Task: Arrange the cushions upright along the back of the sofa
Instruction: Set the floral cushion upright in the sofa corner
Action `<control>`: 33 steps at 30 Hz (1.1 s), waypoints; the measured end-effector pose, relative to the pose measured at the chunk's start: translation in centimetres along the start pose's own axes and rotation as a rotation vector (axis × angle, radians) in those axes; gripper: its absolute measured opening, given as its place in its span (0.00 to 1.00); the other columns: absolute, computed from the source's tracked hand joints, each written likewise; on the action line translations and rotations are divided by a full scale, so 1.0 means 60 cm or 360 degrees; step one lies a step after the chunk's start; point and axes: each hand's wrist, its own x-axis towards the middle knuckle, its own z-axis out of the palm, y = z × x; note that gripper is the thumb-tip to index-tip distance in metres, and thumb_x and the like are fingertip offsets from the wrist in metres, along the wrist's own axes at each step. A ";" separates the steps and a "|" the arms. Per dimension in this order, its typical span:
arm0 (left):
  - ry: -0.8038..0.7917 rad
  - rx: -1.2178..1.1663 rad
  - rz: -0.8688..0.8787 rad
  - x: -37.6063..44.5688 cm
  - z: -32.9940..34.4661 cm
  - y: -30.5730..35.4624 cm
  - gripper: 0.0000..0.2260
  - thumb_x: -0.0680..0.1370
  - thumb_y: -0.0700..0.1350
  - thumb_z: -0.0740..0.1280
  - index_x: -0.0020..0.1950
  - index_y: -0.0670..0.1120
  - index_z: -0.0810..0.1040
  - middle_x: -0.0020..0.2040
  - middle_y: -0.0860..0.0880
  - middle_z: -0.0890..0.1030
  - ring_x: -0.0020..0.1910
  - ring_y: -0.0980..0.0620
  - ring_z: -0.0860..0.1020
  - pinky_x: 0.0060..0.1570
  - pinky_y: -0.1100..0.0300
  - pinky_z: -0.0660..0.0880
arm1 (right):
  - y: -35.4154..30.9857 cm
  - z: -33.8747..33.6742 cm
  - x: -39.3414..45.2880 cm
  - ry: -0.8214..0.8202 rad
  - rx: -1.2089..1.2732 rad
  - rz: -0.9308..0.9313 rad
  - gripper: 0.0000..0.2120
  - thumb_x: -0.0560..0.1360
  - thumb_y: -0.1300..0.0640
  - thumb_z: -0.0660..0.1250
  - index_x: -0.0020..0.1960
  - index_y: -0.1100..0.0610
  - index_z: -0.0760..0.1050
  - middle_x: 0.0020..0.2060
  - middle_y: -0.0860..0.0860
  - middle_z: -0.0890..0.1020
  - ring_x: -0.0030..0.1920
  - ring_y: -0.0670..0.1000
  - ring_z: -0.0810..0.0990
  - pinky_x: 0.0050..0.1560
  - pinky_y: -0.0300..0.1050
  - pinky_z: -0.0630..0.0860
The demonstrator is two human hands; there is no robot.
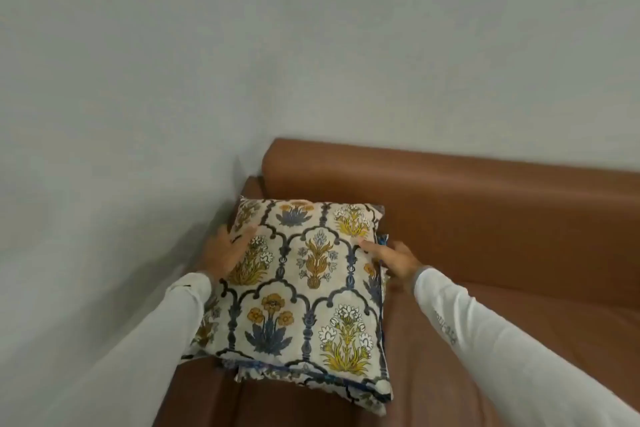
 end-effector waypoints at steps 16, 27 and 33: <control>0.0218 -0.0460 0.0709 -0.189 0.205 0.202 0.38 0.73 0.73 0.70 0.75 0.50 0.73 0.68 0.53 0.81 0.67 0.51 0.80 0.68 0.51 0.76 | 0.120 -0.213 -0.118 0.0394 0.0648 -0.0720 0.41 0.67 0.42 0.85 0.77 0.50 0.76 0.67 0.47 0.88 0.67 0.52 0.86 0.71 0.57 0.80; -0.0679 -0.0148 0.1198 -0.381 0.789 0.498 0.61 0.67 0.71 0.79 0.87 0.62 0.44 0.83 0.54 0.69 0.78 0.53 0.73 0.76 0.43 0.73 | 0.432 -0.793 -0.214 0.1308 0.0528 -0.0523 0.57 0.53 0.35 0.90 0.76 0.52 0.75 0.65 0.49 0.87 0.62 0.54 0.88 0.71 0.61 0.81; -0.0995 0.0179 0.1448 -0.476 1.143 0.615 0.59 0.73 0.63 0.79 0.86 0.64 0.35 0.89 0.49 0.53 0.85 0.36 0.58 0.79 0.34 0.60 | 0.595 -1.007 -0.202 0.1604 0.0362 -0.0503 0.60 0.70 0.55 0.86 0.90 0.49 0.51 0.75 0.39 0.74 0.68 0.34 0.78 0.77 0.36 0.69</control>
